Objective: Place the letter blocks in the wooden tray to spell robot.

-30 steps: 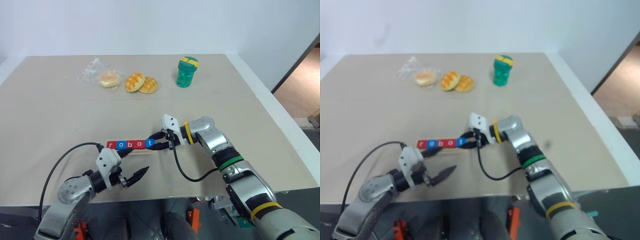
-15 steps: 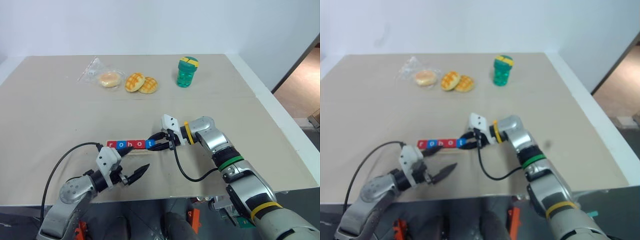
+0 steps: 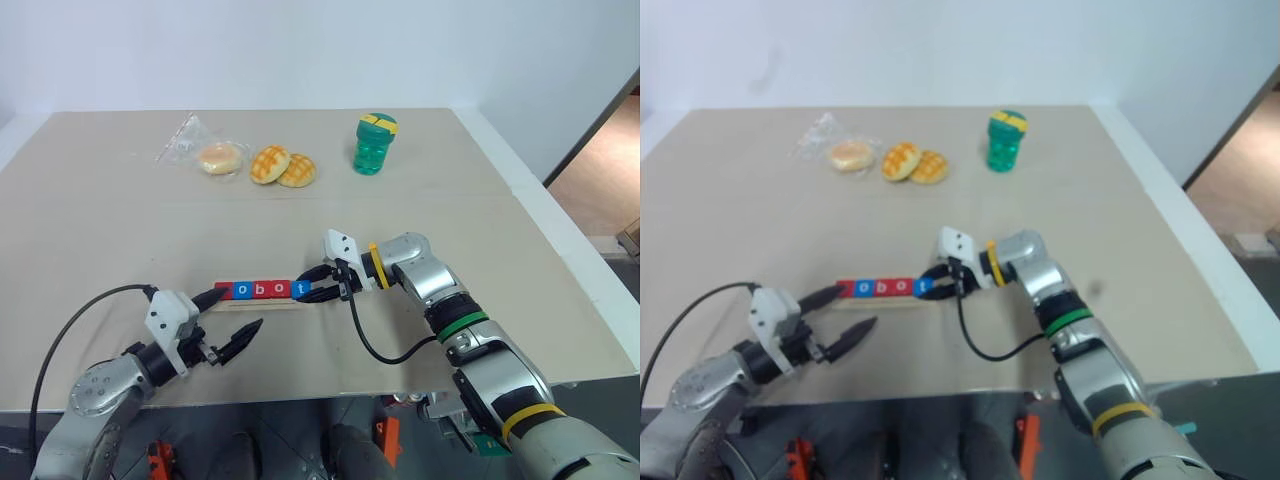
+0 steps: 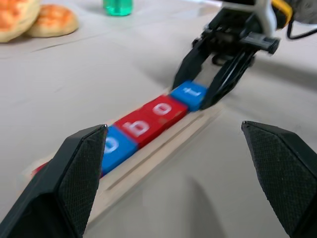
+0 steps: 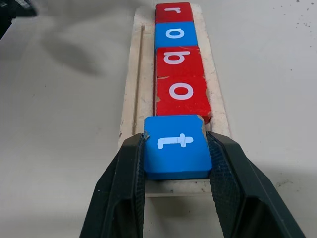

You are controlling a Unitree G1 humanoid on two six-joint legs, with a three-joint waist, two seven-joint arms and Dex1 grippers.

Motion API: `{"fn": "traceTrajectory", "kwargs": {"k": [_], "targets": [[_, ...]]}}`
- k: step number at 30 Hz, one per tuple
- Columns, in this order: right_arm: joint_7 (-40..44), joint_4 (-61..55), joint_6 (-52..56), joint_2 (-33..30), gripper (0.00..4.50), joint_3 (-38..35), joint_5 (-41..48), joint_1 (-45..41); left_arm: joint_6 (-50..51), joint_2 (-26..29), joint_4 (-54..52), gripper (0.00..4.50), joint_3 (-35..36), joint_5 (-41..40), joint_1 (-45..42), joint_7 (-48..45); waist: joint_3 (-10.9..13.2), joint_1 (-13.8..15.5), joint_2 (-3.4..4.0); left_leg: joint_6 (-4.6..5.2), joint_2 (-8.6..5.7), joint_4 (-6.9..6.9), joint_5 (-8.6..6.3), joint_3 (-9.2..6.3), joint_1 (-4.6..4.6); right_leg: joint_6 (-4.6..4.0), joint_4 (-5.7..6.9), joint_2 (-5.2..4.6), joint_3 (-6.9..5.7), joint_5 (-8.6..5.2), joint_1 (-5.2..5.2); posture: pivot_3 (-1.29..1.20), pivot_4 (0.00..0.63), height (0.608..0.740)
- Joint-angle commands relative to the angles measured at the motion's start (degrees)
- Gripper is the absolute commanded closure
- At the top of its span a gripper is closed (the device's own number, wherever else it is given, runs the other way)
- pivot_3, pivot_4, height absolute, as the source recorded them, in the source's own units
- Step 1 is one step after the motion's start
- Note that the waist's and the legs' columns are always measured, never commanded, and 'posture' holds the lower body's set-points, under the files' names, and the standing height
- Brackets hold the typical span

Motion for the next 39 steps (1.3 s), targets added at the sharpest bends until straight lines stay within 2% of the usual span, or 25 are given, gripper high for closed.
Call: {"fn": "traceTrajectory", "kwargs": {"k": [1, 8, 29, 39], "targets": [[-0.1, -3.15, 1.73, -0.54, 2.79, -2.3, 1.44, -1.7, -1.16, 1.38, -1.52, 0.0, 2.17, -0.82, 0.56, -1.19, 0.0, 0.02, 0.01, 0.0, 0.0, 0.0, 0.0, -0.01, 0.0, 0.01, 0.0, -0.02, -0.01, -0.02, 0.01, 0.0, 0.15, 0.74], [-2.26, -9.86, 3.74, -1.34, 2.79, -2.78, 2.02, 2.71, -0.99, 1.01, -1.57, 0.0, 0.64, 0.21, 0.78, -1.35, 0.01, 0.04, 0.01, 0.0, 0.0, -0.01, 0.0, 0.01, -0.02, 0.04, 0.0, -0.1, 0.0, -0.03, -0.01, 0.0, 0.15, 0.74], [-6.9, -14.51, 8.74, -1.22, 2.79, -2.58, 1.44, 5.02, -0.54, 1.29, -0.66, 0.0, -0.05, 0.48, -0.88, -1.55, 0.01, 0.04, 0.01, -0.02, -0.04, -0.03, -0.01, -0.02, -0.02, 0.05, 0.0, -0.06, -0.04, -0.09, 0.0, 0.0, 0.15, 0.74], [-9.27, -20.27, 11.31, -1.55, 2.79, -1.95, 1.5, 8.51, -0.5, 1.53, 0.73, 0.0, -0.87, 1.01, -2.23, -2.4, 0.01, 0.05, 0.02, -0.02, -0.06, -0.03, -0.01, -0.02, -0.03, 0.1, 0.0, -0.06, -0.04, -0.12, -0.01, 0.0, 0.15, 0.74]]}}
